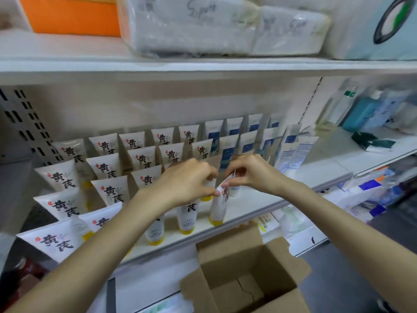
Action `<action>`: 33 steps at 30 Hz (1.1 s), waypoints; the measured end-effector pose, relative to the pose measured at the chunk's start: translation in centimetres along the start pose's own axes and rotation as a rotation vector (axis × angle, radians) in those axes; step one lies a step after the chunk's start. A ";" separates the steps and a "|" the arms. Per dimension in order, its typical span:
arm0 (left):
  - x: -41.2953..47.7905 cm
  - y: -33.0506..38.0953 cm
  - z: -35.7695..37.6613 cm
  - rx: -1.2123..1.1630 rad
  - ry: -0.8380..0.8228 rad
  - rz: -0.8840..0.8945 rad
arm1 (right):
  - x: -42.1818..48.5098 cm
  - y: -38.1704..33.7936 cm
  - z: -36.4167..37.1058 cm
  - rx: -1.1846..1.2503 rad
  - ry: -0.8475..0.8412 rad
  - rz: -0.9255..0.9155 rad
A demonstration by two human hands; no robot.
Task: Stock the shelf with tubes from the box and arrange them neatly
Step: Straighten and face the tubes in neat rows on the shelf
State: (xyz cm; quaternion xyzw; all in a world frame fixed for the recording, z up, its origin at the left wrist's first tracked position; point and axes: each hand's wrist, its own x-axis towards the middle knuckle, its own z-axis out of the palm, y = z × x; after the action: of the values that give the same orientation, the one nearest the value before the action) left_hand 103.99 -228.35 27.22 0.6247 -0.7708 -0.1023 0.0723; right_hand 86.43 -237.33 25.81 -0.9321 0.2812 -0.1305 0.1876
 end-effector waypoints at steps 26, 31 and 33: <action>6.0 6.2 -0.4 0.035 0.064 -0.472 | 3.3 10.9 -7.9 -0.005 -0.255 -0.056; 8.4 7.4 0.1 -0.001 0.090 -0.544 | 4.1 11.7 -6.9 -0.025 -0.291 -0.143; 8.7 7.6 0.7 0.005 0.088 -0.559 | 4.2 12.0 -6.6 0.004 -0.289 -0.140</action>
State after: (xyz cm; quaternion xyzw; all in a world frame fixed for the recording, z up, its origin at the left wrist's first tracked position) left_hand 94.77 -235.33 28.32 0.8170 -0.5651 -0.0890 0.0730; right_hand 81.84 -250.83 27.25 -0.9580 0.1853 -0.0084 0.2185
